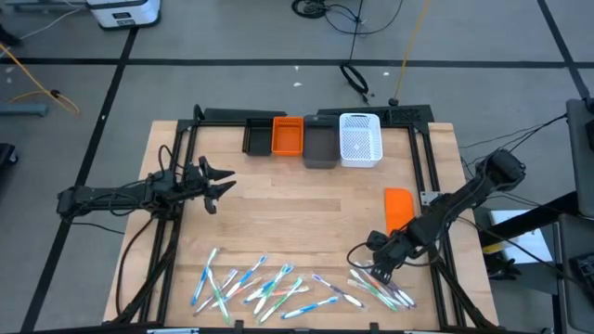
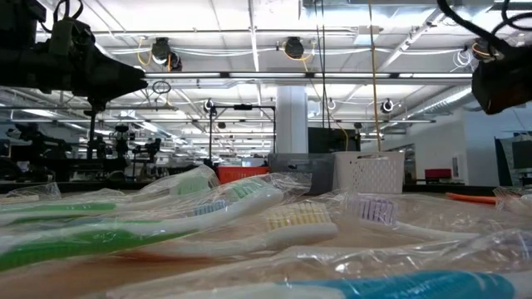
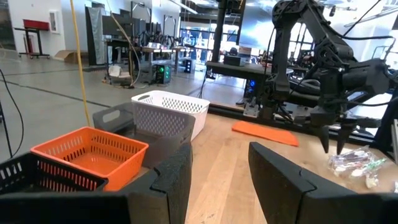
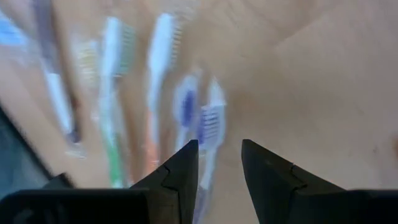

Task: Pick & Place Toothbrushes
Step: Put the purple toothbrush into the orange bin

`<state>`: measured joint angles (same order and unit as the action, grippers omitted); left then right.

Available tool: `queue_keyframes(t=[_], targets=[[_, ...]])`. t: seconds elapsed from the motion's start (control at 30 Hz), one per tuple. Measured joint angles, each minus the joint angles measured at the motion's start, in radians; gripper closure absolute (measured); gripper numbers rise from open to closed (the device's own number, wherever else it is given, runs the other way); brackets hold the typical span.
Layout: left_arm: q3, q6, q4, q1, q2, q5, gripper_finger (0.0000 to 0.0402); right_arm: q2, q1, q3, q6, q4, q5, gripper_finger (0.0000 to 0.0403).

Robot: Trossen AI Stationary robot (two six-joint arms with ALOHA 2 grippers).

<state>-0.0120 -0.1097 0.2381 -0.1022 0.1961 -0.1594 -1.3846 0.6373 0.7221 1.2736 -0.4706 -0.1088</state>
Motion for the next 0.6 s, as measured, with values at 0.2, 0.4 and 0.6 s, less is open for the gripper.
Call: queue_keyframes(t=[0.2, 0.4, 0.6], targets=[[0.000, 0.000, 0.000, 0.000, 0.000, 0.000, 0.0243, -0.006, 0.000, -0.001, -0.001, 0.042, 0.004, 0.0289], [0.000, 0.000, 0.000, 0.000, 0.000, 0.000, 0.0243, -0.006, 0.000, -0.001, 0.005, 0.047, 0.005, 0.0289], [0.000, 0.000, 0.000, 0.000, 0.000, 0.000, 0.0243, -0.029, 0.000, -0.001, -0.002, 0.048, 0.029, 0.0289]])
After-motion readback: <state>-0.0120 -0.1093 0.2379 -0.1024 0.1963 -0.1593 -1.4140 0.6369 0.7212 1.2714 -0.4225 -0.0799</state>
